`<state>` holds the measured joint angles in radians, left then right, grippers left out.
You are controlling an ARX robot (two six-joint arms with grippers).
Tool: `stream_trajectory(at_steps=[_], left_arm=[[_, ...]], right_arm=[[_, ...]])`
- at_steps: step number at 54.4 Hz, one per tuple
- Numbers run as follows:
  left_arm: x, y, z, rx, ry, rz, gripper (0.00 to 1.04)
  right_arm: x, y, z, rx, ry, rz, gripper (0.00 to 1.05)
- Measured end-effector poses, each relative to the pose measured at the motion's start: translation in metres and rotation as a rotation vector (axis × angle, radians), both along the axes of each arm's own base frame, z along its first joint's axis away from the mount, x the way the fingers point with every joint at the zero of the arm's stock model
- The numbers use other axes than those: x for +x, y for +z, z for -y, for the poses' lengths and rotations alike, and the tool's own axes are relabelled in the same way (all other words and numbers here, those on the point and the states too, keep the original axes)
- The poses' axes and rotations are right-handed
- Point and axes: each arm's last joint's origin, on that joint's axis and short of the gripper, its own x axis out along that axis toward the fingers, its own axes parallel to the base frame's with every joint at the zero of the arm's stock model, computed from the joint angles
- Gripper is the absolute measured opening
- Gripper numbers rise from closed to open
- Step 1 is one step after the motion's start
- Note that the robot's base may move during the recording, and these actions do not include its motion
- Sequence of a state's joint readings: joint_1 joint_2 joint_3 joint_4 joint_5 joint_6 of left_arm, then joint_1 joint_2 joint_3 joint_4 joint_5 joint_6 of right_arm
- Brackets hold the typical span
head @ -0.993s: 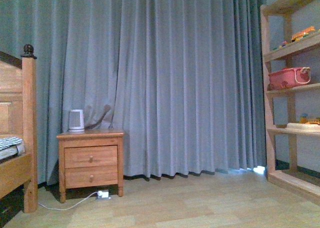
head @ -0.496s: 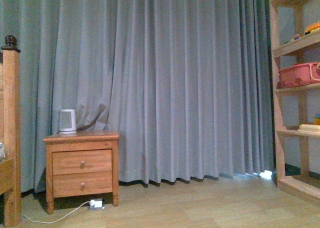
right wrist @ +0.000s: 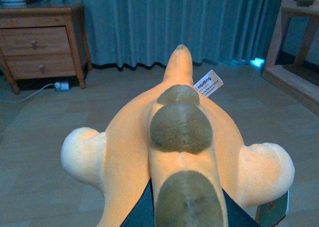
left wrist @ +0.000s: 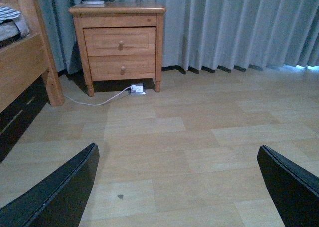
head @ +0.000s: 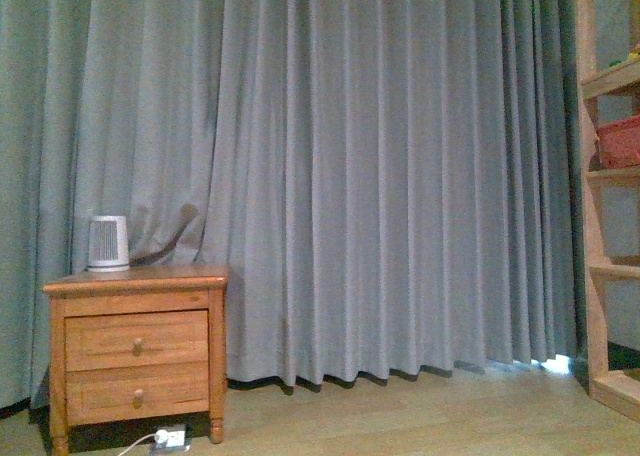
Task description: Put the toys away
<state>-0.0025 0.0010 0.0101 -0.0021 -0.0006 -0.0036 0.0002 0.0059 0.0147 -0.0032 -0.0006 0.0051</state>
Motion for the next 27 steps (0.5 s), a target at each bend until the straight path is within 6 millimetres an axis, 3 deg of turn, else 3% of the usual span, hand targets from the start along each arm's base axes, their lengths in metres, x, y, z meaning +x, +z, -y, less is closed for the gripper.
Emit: stream_trajectory(at_steps=[27], left_arm=[[0.0000, 0.0000, 0.0000, 0.000, 0.000, 0.000, 0.98]], right_arm=[[0.0000, 0.0000, 0.0000, 0.000, 0.000, 0.000, 0.06]])
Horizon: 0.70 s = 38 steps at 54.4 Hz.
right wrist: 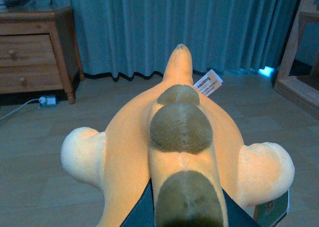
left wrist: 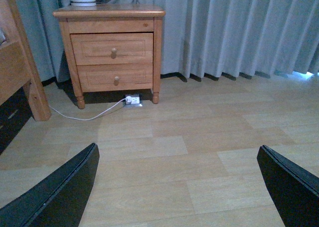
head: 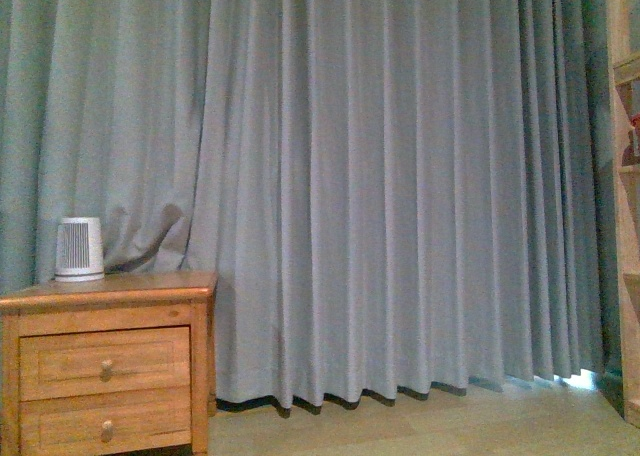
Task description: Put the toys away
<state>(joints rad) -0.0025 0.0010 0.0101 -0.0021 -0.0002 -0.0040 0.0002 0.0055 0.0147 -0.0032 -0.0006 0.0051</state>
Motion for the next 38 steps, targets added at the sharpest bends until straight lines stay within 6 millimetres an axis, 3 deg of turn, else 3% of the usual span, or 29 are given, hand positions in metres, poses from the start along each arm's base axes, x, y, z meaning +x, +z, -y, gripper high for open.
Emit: stream_trajectory(at_steps=[38], left_arm=[[0.0000, 0.0000, 0.0000, 0.000, 0.000, 0.000, 0.98]], right_arm=[[0.0000, 0.0000, 0.0000, 0.000, -0.001, 0.000, 0.06]])
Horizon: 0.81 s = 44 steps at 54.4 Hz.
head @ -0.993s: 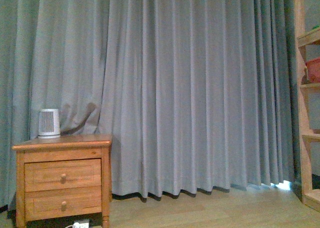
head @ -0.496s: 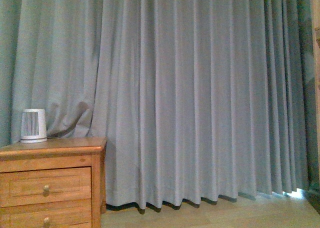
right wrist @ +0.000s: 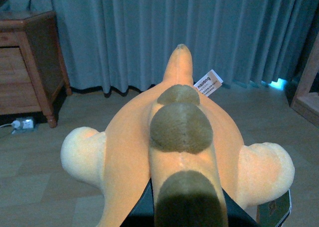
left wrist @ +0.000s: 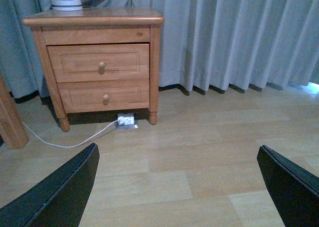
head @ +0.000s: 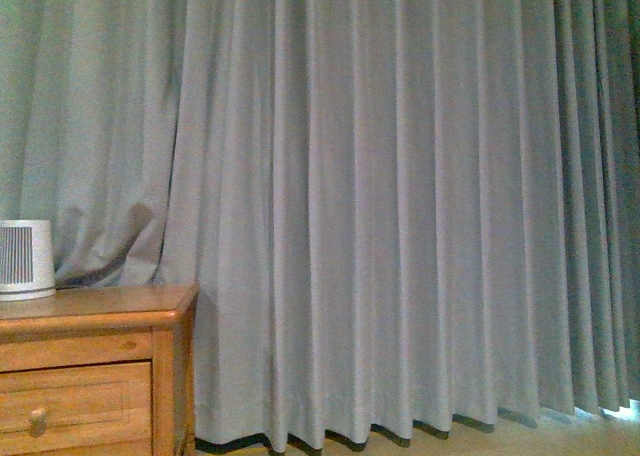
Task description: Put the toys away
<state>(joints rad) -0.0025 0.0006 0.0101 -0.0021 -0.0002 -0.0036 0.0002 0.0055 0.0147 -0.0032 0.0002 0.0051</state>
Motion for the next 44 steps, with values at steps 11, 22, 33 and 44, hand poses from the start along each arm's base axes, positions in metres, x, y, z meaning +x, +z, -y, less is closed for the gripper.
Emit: stream_trajectory(at_steps=[11, 22, 33, 44], left_arm=[[0.0000, 0.0000, 0.0000, 0.000, 0.000, 0.000, 0.98], [0.0000, 0.0000, 0.0000, 0.000, 0.000, 0.000, 0.98], [0.0000, 0.0000, 0.0000, 0.000, 0.001, 0.000, 0.98], [0.0000, 0.0000, 0.0000, 0.000, 0.001, 0.000, 0.98]], right_arm=[[0.0000, 0.0000, 0.0000, 0.000, 0.000, 0.000, 0.06], [0.0000, 0.0000, 0.0000, 0.000, 0.000, 0.000, 0.06], [0.0000, 0.0000, 0.0000, 0.000, 0.000, 0.000, 0.06], [0.0000, 0.0000, 0.0000, 0.000, 0.002, 0.000, 0.06]])
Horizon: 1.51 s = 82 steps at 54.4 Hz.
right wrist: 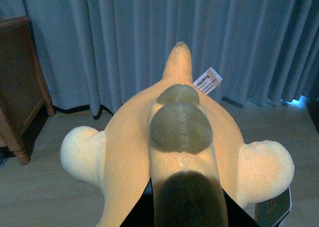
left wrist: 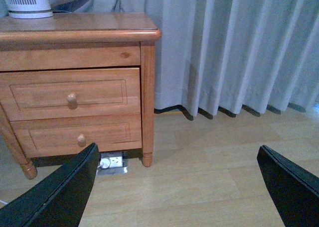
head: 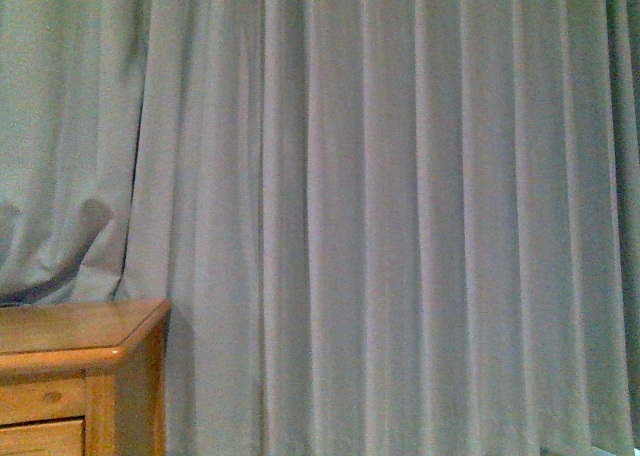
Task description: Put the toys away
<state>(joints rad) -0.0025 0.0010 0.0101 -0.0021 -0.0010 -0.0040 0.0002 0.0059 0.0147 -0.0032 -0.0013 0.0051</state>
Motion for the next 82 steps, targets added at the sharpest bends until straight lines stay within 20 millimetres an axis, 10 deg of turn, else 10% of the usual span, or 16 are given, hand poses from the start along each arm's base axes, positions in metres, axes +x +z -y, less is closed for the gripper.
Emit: stream_trajectory(at_steps=[82], left_arm=[[0.0000, 0.0000, 0.0000, 0.000, 0.000, 0.000, 0.98]], right_arm=[[0.0000, 0.0000, 0.0001, 0.000, -0.005, 0.000, 0.06]])
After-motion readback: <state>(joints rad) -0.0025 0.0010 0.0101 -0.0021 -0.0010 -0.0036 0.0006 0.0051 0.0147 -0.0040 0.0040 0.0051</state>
